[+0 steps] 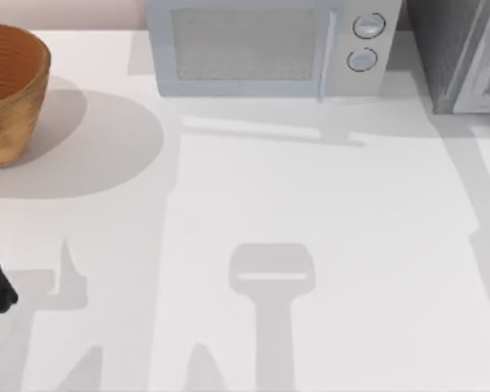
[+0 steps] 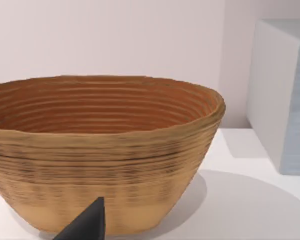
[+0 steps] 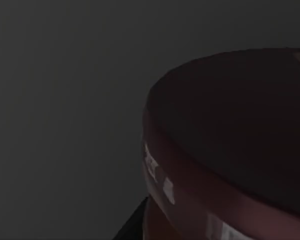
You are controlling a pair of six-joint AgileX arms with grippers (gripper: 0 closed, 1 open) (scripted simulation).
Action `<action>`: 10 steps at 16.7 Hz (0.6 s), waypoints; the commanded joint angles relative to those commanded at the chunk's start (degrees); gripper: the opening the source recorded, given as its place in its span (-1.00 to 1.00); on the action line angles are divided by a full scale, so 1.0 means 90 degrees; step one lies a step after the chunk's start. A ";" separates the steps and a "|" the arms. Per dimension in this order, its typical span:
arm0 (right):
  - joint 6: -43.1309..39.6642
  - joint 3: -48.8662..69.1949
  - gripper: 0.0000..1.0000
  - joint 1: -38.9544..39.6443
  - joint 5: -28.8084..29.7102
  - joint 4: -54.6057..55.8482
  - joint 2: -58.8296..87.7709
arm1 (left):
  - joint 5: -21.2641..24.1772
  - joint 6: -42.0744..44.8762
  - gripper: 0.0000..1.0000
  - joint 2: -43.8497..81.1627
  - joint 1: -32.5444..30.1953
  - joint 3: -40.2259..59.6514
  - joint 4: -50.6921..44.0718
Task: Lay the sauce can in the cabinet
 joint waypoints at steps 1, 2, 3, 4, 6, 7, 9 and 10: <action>0.0000 0.0000 -0.25 0.0000 0.0000 0.0000 0.0000 | 0.0000 0.0000 1.00 0.0000 0.0000 0.0000 0.0000; 0.0000 0.0000 -0.10 0.0000 0.0000 0.0000 0.0000 | 0.0000 0.0000 1.00 0.0000 0.0000 0.0000 0.0000; 0.0000 0.0000 0.06 0.0000 0.0000 0.0000 0.0000 | 0.0000 0.0000 1.00 0.0000 0.0000 0.0000 0.0000; 0.0000 0.0000 0.21 0.0000 0.0000 0.0000 0.0000 | 0.0000 0.0000 1.00 0.0000 0.0000 0.0000 0.0000; 0.0000 0.0000 0.51 0.0000 0.0000 0.0000 0.0000 | 0.0000 0.0000 1.00 0.0000 0.0000 0.0000 0.0000; 0.0000 0.0000 0.66 0.0000 0.0000 0.0000 0.0000 | 0.0000 0.0000 1.00 0.0000 0.0000 0.0000 0.0000; 0.0000 0.0000 0.96 0.0000 0.0000 0.0000 0.0000 | 0.0000 0.0000 1.00 0.0000 0.0000 0.0000 0.0000; 0.0000 0.0000 1.00 0.0000 0.0000 0.0000 0.0000 | 0.0000 0.0000 1.00 0.0000 0.0000 0.0000 0.0000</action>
